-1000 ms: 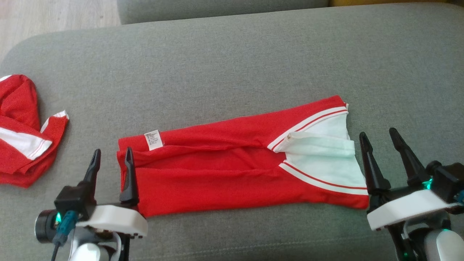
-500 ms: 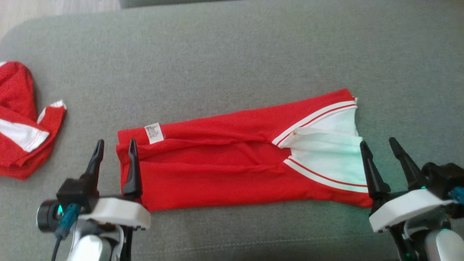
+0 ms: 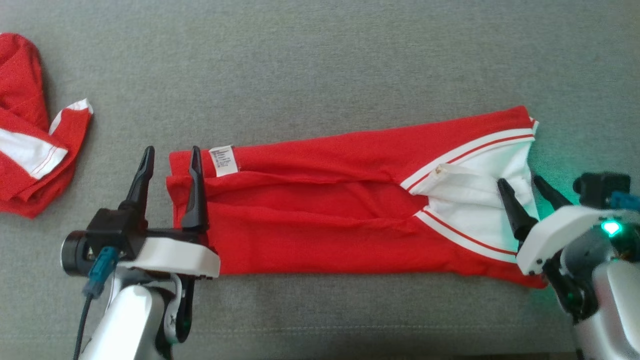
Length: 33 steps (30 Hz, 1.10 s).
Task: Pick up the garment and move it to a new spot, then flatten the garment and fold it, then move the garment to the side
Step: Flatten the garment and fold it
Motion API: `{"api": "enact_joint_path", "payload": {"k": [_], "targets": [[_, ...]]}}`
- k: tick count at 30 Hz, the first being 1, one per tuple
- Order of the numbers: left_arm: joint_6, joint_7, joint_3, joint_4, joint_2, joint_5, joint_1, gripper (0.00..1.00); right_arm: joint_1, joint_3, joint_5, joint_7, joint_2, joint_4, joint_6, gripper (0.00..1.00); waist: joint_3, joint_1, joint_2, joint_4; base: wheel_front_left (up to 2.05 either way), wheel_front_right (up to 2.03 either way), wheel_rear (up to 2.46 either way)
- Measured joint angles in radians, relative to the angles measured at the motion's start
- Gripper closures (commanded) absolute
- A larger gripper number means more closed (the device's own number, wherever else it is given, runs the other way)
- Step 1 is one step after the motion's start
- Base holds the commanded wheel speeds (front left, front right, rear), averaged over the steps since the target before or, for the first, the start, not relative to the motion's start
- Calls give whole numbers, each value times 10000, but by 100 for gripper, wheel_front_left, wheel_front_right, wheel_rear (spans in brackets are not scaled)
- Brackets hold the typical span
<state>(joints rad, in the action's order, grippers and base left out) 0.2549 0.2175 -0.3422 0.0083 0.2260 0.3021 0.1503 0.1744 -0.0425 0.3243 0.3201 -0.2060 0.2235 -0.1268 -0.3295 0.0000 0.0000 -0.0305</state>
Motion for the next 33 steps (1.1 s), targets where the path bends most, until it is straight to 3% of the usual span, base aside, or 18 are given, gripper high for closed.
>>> {"api": "enact_joint_path", "payload": {"k": [3, 5, 6, 13, 24, 29, 33], "targets": [[-40, 86, -2, 134, -52, 0, 55, 0, 284, -221, 345, 441, -192, 35, 0, 4, -63, 0, 0, -89, 0, 0, 0], [-54, 100, 0, 261, -54, 2, 53, 0, 364, -336, 570, 640, -270, 38, 0, 77, -21, 0, 0, -98, 0, 0, 0], [-54, 132, 2, 288, -56, 2, 52, 0, 366, -385, 704, 734, -270, 40, 0, 100, 18, 0, 0, -97, 0, 0, 0], [-52, 217, 29, 403, -54, 13, 7, 0, -184, -270, 1158, 790, -182, -257, 0, 100, 415, 0, 0, 12, 0, 0, 0], [4, 217, 15, 460, -44, 115, -86, 0, -916, 1831, 980, 552, -813, -644, -2, 100, 961, 0, 0, 399, 0, 0, 0], [4, 203, -2, 535, -29, 119, -315, 0, -891, 1289, 1001, 826, -894, -1492, -2, 100, 1274, 0, 0, 486, 0, 0, 0], [6, 157, -19, 573, -12, 213, -528, 0, -617, 272, 1471, 1478, -479, -2648, 0, 100, 1621, 0, 0, 530, 0, 0, 0]]}}
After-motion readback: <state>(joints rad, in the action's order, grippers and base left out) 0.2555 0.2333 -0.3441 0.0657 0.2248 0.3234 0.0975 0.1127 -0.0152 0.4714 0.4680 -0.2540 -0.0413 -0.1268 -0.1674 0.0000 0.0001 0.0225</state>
